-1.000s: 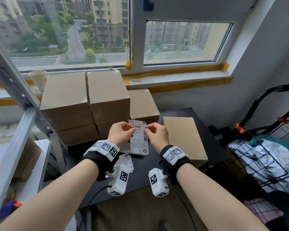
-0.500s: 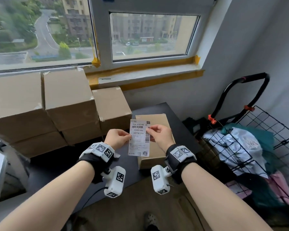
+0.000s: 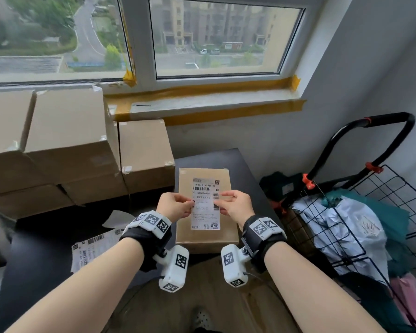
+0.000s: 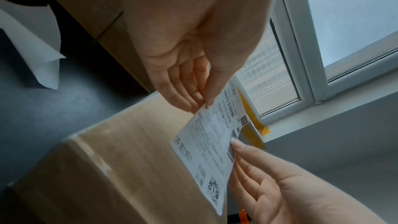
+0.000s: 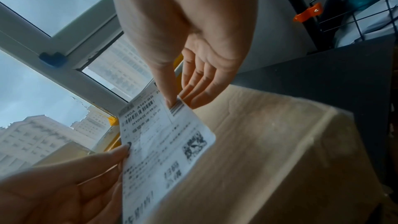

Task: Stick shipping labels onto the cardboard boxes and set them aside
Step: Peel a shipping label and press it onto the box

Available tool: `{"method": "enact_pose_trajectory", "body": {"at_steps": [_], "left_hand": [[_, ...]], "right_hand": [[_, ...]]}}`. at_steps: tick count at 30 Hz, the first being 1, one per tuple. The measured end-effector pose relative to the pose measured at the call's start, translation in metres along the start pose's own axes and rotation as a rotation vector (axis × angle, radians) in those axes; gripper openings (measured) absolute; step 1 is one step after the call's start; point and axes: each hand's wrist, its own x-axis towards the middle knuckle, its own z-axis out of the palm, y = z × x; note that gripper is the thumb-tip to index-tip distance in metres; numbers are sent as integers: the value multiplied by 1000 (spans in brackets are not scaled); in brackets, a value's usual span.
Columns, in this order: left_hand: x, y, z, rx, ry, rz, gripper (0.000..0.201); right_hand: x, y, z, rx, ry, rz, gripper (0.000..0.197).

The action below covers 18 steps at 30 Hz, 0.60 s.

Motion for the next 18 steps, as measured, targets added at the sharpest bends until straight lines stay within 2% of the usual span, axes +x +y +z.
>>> {"method": "enact_pose_trajectory", "body": {"at_steps": [4,7,11,18], "left_hand": [[11,0,16,-2,67,-39,5],[15,-1,20,12,109,-62,16],[18,-3,26,55,177,-75,12],[22,0,25,158,233,-80,27]], "right_hand": [[22,8,-3,-123,-8,-37,27],[30,9,-2,-179,1,-41,30],[39,12,-1,-253,9,-43,28],[40,6,1,-455,37,-84,21]]}}
